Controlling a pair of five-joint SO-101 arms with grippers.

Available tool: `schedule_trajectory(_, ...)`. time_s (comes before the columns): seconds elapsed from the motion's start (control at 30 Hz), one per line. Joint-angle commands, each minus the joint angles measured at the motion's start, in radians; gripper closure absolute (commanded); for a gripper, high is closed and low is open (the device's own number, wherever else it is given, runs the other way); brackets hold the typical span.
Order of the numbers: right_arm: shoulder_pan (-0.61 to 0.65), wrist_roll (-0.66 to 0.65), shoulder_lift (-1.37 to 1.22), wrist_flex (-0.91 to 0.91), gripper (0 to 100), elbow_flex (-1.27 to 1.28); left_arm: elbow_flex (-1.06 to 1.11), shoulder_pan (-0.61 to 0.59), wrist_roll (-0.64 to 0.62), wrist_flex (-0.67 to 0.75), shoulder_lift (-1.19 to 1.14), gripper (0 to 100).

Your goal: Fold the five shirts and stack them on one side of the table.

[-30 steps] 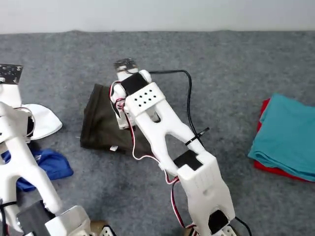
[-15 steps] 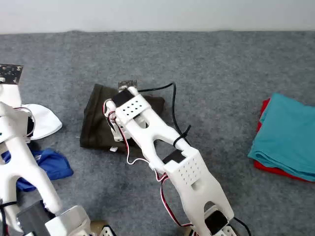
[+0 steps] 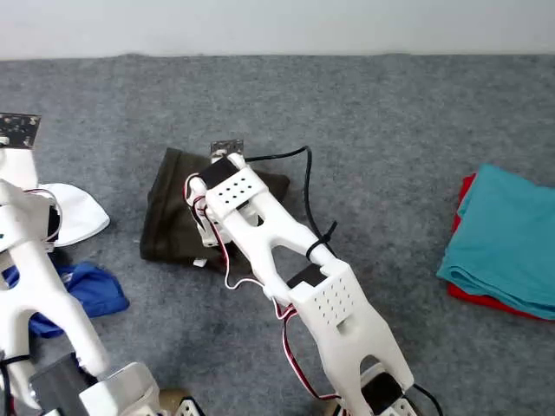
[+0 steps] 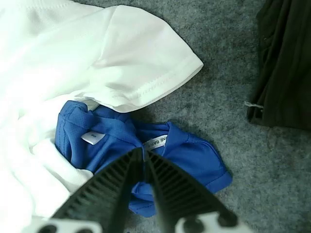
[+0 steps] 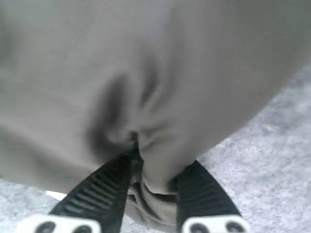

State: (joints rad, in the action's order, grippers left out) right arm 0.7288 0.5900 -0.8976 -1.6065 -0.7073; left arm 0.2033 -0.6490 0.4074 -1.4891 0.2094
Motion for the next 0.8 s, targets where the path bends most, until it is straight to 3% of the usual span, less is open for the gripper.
schedule_trajectory(0.0, -0.015, -0.018, -0.019, -0.010, 98.7, 0.011, -0.035, -0.006, 0.003, -0.011, 0.038, 99)
schedule_trajectory(0.17, -0.047, -0.155, 0.070, -0.119, 99.0, 0.006, -0.035, -0.008, 0.003, -0.034, 0.043, 99)
schedule_trajectory(0.4, -0.096, -0.166, 0.314, -0.189, 99.0, 0.086, -0.039, -0.003, 0.003, -0.078, 0.044, 99)
schedule_trajectory(0.53, -0.096, -0.172, 0.484, -0.188, 99.1, 0.252, -0.038, -0.008, 0.003, -0.114, 0.044, 99)
schedule_trajectory(0.77, -0.130, -0.345, 0.773, -0.168, 99.1, 0.686, -0.038, -0.008, 0.003, -0.138, 0.046, 99)
